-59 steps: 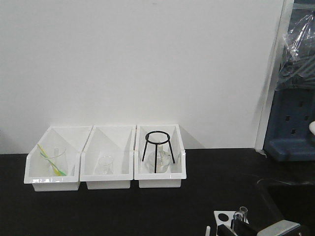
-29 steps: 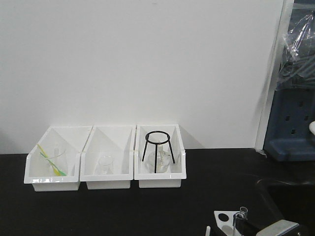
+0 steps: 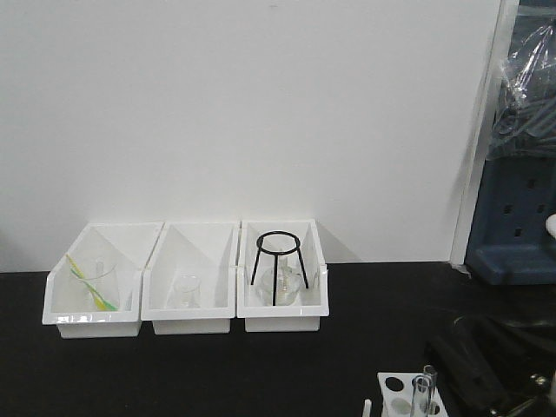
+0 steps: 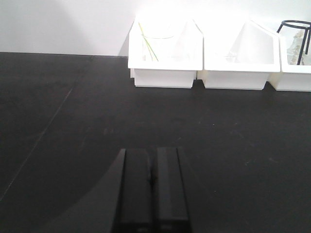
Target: Flip and reinsert test tube from rack
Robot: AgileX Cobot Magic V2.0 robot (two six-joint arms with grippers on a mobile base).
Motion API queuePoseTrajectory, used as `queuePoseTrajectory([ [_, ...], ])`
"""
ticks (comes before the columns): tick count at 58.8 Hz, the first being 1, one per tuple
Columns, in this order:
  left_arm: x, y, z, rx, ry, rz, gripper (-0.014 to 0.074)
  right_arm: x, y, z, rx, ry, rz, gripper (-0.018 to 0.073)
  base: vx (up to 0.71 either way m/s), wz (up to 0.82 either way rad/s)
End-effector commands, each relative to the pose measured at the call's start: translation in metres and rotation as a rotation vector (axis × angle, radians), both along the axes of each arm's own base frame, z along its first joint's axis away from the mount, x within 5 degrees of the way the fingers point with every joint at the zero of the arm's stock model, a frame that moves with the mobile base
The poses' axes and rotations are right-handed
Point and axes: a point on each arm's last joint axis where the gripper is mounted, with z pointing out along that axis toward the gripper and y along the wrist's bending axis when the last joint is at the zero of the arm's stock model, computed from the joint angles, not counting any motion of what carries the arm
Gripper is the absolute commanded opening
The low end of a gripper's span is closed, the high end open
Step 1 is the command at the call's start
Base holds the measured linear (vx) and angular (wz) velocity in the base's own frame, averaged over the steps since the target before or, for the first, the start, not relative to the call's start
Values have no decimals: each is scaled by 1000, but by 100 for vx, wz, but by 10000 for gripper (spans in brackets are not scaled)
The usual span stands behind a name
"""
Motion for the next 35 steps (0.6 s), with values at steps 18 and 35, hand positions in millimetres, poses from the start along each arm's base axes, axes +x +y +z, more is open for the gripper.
queuePoseTrajectory([
  [18,1,-1,7,-2,-84,-11,-6,-69,-32,50,19,15,-111,-15,0,0],
  [35,1,-1,7,-2,-84,-11,-6,-92,-43,47,9,64,-146,-13,0,0],
])
